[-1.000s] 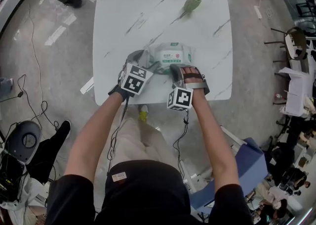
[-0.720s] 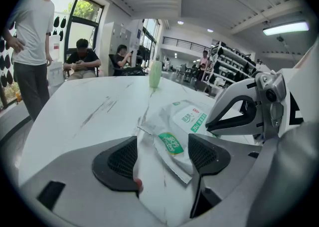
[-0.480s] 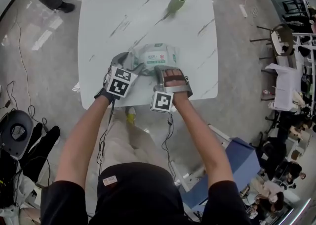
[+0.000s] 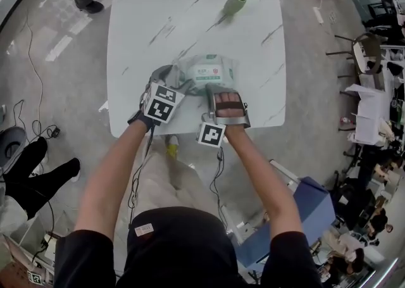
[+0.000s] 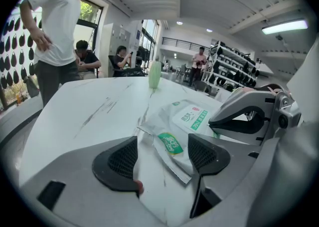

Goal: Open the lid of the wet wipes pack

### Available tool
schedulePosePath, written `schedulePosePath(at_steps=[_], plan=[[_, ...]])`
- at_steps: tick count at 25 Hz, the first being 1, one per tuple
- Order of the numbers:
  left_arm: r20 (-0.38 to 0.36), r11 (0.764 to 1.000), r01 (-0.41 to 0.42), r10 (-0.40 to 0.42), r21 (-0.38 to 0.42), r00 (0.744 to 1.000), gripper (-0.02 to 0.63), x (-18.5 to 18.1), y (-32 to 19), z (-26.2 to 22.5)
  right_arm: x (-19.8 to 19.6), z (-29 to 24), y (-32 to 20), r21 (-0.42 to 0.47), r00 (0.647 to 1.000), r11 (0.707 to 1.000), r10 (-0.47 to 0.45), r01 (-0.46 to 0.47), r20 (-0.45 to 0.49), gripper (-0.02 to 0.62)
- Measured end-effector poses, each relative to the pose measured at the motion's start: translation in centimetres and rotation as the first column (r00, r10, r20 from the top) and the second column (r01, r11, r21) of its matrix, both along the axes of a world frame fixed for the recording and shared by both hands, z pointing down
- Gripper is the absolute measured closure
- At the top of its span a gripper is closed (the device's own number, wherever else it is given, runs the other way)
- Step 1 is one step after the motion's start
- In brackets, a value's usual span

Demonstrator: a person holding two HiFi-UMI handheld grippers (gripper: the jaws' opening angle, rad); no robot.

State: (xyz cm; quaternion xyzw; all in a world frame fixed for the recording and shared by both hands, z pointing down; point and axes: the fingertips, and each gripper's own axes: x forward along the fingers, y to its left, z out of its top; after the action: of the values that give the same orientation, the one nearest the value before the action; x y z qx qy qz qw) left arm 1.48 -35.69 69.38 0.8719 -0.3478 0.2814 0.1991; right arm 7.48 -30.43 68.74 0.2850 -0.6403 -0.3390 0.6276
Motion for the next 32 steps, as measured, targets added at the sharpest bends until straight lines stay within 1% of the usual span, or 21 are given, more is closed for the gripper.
schedulePosePath(at_steps=[6, 11, 14, 16, 18, 20, 22, 24, 27, 30, 32], plan=[[0.002, 1.000, -0.001, 0.001, -0.001, 1.000, 0.272, -0.1, 0.1, -0.1, -0.1, -0.3, 0.2, 0.007, 1.000, 1.000, -0.006, 0.006, 0.000, 0.592], [0.005, 1.000, -0.003, 0.003, 0.005, 1.000, 0.274, -0.1, 0.0, -0.1, 0.0, -1.8, -0.6, 0.047, 1.000, 0.999, -0.002, 0.002, -0.003, 0.592], [0.005, 1.000, 0.000, 0.000, 0.007, 1.000, 0.274, -0.1, 0.0, -0.1, -0.1, -2.2, -0.7, 0.043, 1.000, 0.999, 0.000, 0.000, 0.005, 0.592], [0.005, 1.000, 0.002, -0.002, 0.004, 1.000, 0.274, -0.1, 0.1, -0.1, -0.1, -2.2, -0.6, 0.023, 1.000, 1.000, 0.003, -0.003, 0.015, 0.591], [0.007, 1.000, 0.002, -0.002, -0.002, 1.000, 0.274, 0.0, 0.2, 0.0, 0.0, -2.5, -0.6, 0.022, 1.000, 1.000, 0.000, 0.000, 0.003, 0.592], [0.004, 1.000, 0.001, -0.001, -0.001, 1.000, 0.273, 0.0, 0.2, -0.1, 0.1, -2.8, -0.8, 0.020, 1.000, 1.000, 0.000, 0.000, 0.012, 0.591], [0.002, 1.000, 0.000, 0.000, 0.002, 1.000, 0.273, -0.1, 0.2, -0.2, 0.2, -3.2, -1.0, -0.007, 0.999, 1.000, 0.009, -0.009, 0.047, 0.591], [0.002, 1.000, 0.000, 0.000, 0.002, 1.000, 0.273, -0.1, 0.2, -0.2, 0.3, -3.7, -1.3, -0.053, 0.994, 0.998, 0.022, -0.016, 0.107, 0.591], [0.005, 1.000, 0.003, -0.003, -0.001, 1.000, 0.273, -0.3, 0.0, -0.2, 0.2, -4.6, -2.0, -0.098, 0.983, 0.995, 0.003, 0.015, 0.182, 0.589], [-0.001, 1.000, -0.004, 0.004, -0.012, 1.000, 0.273, 0.1, 0.3, -0.2, 0.6, -4.7, -1.6, -0.213, 0.959, 0.976, 0.019, 0.044, 0.283, 0.591], [-0.003, 1.000, -0.010, 0.010, -0.018, 1.000, 0.275, 0.3, 0.4, -0.3, 0.9, -5.1, -1.7, -0.258, 0.943, 0.965, 0.038, 0.052, 0.332, 0.591]])
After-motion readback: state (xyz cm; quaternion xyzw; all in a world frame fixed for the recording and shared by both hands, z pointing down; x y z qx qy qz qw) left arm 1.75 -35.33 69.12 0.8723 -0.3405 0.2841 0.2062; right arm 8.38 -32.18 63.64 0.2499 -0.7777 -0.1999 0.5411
